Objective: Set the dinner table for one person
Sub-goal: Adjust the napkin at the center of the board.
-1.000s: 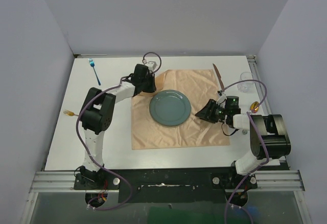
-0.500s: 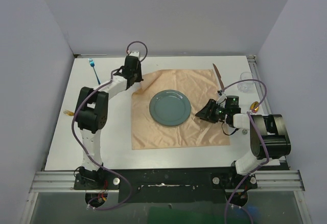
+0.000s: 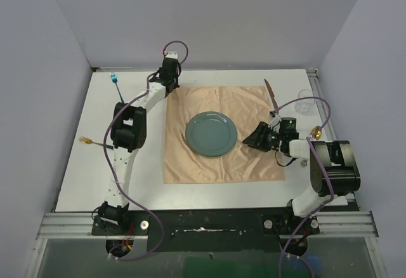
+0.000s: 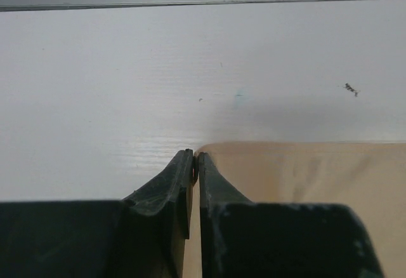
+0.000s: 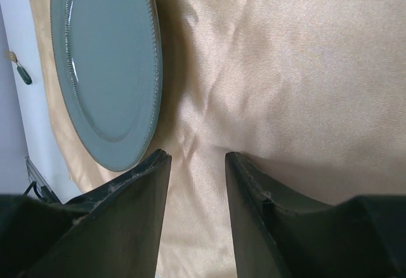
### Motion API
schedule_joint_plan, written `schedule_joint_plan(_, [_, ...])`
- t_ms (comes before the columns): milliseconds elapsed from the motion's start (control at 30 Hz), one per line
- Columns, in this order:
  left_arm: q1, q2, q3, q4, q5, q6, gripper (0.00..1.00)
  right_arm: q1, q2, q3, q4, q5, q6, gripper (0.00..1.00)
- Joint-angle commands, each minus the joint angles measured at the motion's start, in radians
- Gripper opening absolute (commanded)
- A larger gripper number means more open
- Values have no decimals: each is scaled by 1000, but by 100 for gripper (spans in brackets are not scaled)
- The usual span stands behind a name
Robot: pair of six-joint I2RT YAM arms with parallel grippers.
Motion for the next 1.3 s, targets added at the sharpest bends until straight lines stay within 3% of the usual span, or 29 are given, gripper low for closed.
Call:
schedule_joint_plan(0, [13,73,130,-119,-33,42,11,5,1,44,3,-9,-20,41])
schedule_joint_plan(167, [31,64,135,-188,-122,-13,27,5,-54,56,-56,6,-41,41])
schedule_joint_plan(367, [46,-70,32,-240,-239,-122,28,10,-167,53,-125,33,-46,41])
schedule_joint_plan(533, [45,-218,-119,-236,-246,-177,28,29,-290,52,-203,75,-48,41])
schedule_joint_plan(767, [2,-442,-374,-255,-84,-261,27,110,-484,66,-348,306,-55,42])
schedule_joint_plan(1033, [-66,-539,-736,-250,153,-353,26,161,-542,55,-408,402,-56,43])
schedule_joint_plan(1267, [-85,-632,-988,-250,95,-391,24,169,-552,28,-401,412,-56,43])
